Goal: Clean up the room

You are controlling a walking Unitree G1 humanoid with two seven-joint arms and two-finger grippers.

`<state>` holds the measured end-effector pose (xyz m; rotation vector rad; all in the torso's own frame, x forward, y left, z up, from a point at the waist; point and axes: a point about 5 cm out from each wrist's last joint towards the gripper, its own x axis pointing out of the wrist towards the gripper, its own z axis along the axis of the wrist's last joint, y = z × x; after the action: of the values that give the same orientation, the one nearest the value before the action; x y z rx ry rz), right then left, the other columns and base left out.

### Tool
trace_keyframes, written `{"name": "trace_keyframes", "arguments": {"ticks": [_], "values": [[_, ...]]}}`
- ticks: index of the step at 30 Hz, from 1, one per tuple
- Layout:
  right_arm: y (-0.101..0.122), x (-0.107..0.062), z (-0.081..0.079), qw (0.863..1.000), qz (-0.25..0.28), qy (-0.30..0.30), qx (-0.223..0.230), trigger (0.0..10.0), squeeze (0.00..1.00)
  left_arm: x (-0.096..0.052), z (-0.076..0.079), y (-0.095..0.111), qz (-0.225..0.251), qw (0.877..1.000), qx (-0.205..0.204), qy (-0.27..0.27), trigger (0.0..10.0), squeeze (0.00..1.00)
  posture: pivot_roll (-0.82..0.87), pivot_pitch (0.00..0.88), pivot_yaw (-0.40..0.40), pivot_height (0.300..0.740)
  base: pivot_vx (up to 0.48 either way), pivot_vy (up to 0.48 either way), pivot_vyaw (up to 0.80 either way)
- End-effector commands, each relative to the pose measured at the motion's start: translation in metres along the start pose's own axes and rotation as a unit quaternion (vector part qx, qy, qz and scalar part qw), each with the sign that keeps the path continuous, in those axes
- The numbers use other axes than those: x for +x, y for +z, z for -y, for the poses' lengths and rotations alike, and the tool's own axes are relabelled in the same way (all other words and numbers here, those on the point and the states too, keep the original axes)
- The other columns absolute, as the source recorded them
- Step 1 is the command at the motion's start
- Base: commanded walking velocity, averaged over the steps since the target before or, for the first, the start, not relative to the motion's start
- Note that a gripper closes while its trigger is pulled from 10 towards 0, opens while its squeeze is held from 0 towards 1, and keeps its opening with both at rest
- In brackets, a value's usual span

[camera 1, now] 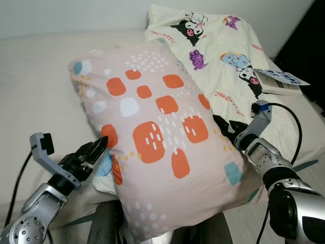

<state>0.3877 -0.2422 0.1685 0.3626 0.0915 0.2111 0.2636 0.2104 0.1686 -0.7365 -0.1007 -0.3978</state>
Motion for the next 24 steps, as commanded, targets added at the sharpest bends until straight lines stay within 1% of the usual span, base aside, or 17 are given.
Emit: {"name": "trace_keyframes", "arguments": {"ticks": [1,2,3,5,6,10,12,14,18,19,21,24], "values": [[-0.021,-0.005,0.004,0.999,-0.036,-0.008,0.006,10.0,0.62,-0.004,0.0,-0.004,-0.004,1.0,-0.019,0.004,10.0,1.0,0.17,0.448,-0.035,0.581,0.0,0.0,0.0],[-0.023,-0.004,0.002,0.999,-0.039,-0.002,0.012,10.0,0.53,-0.004,0.003,-0.005,-0.002,1.0,-0.028,-0.001,10.0,1.0,0.18,0.452,-0.033,0.581,0.0,0.0,0.0],[-0.025,-0.003,-0.001,0.999,-0.042,0.007,0.025,10.0,0.35,-0.004,0.006,-0.005,0.001,0.999,-0.04,-0.009,10.0,1.0,0.18,0.452,-0.032,0.581,0.0,0.0,0.0],[-0.028,-0.002,-0.004,0.998,-0.046,0.018,0.039,10.0,0.35,-0.004,0.009,-0.006,0.003,0.998,-0.052,-0.017,10.0,1.0,0.18,0.452,-0.032,0.581,0.0,0.0,0.0],[-0.031,-0.002,-0.006,0.997,-0.05,0.026,0.05,10.0,0.0,-0.005,0.011,-0.006,0.001,0.999,-0.051,-0.019,10.0,1.0,0.18,0.452,-0.029,0.581,0.0,0.0,0.0],[-0.037,-0.001,-0.01,0.995,-0.057,0.038,0.07,10.0,0.0,-0.007,0.013,-0.006,-0.003,0.999,-0.045,-0.021,10.0,1.0,0.18,0.452,-0.028,0.581,0.0,0.0,0.0],[-0.039,-0.001,-0.012,0.994,-0.054,0.04,0.088,10.0,0.0,-0.009,0.015,-0.002,-0.012,0.999,-0.025,-0.026,10.0,1.0,0.19,0.45,-0.028,0.581,0.0,0.0,0.0],[-0.04,0.0,-0.013,0.992,-0.049,0.042,0.105,10.0,0.0,-0.011,0.018,0.0,-0.014,0.999,-0.016,-0.027,10.0,1.0,0.19,0.45,-0.027,0.581,0.0,0.0,0.0],[-0.041,0.0,-0.015,0.991,-0.048,0.046,0.116,10.0,0.0,-0.013,0.023,-0.001,-0.023,0.999,-0.012,-0.037,10.0,1.0,0.19,0.451,-0.027,0.581,0.0,0.0,0.0],[-0.041,0.002,-0.017,0.989,-0.043,0.05,0.131,10.0,0.0,-0.013,0.026,-0.004,-0.03,0.999,-0.013,-0.043,10.0,1.0,0.19,0.451,-0.027,0.581,0.0,0.0,0.0],[-0.041,0.004,-0.022,0.987,-0.037,0.061,0.147,10.0,0.0,-0.013,0.029,-0.009,-0.038,0.998,-0.019,-0.047,10.0,1.0,0.19,0.451,-0.027,0.581,0.0,0.0,0.0],[-0.041,0.006,-0.027,0.985,-0.035,0.072,0.155,10.0,0.0,-0.012,0.03,-0.013,-0.041,0.998,-0.023,-0.047,10.0,1.0,0.19,0.443,-0.023,0.581,0.0,0.0,0.0]]}}
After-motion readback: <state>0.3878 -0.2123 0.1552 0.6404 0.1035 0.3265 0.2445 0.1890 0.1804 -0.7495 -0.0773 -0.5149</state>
